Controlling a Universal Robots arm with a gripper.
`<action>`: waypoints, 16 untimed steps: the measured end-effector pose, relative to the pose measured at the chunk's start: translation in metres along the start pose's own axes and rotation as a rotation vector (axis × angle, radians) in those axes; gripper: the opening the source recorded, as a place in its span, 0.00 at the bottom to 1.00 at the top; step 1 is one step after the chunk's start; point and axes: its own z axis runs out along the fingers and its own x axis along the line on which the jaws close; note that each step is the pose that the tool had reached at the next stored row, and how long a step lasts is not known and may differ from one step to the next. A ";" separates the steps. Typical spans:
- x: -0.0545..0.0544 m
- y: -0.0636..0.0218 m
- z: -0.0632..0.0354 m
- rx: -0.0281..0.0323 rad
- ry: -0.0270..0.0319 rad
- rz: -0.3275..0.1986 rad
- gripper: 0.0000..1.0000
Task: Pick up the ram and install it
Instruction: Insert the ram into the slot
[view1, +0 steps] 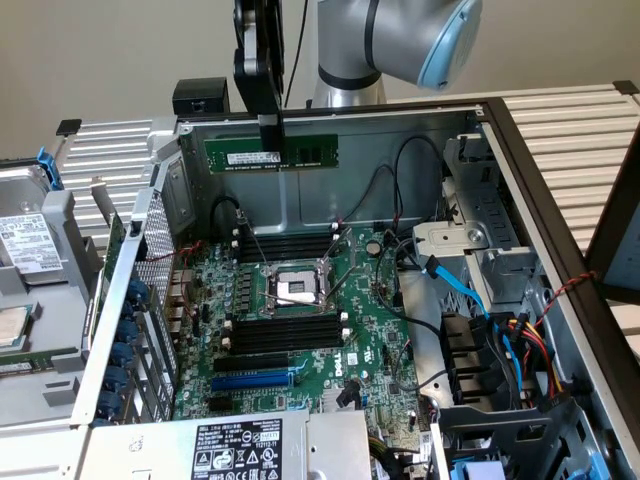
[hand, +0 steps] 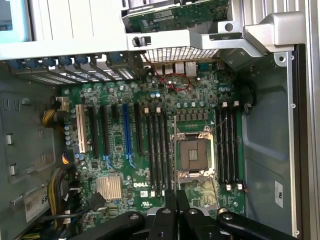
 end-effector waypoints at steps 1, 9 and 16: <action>0.000 0.0000 0.0000 0.0000 0.0000 0.000 0.12; 0.000 0.0000 0.0000 0.0000 -0.0002 0.000 0.12; 0.000 -0.0006 0.0106 -0.0044 -0.0017 0.000 0.12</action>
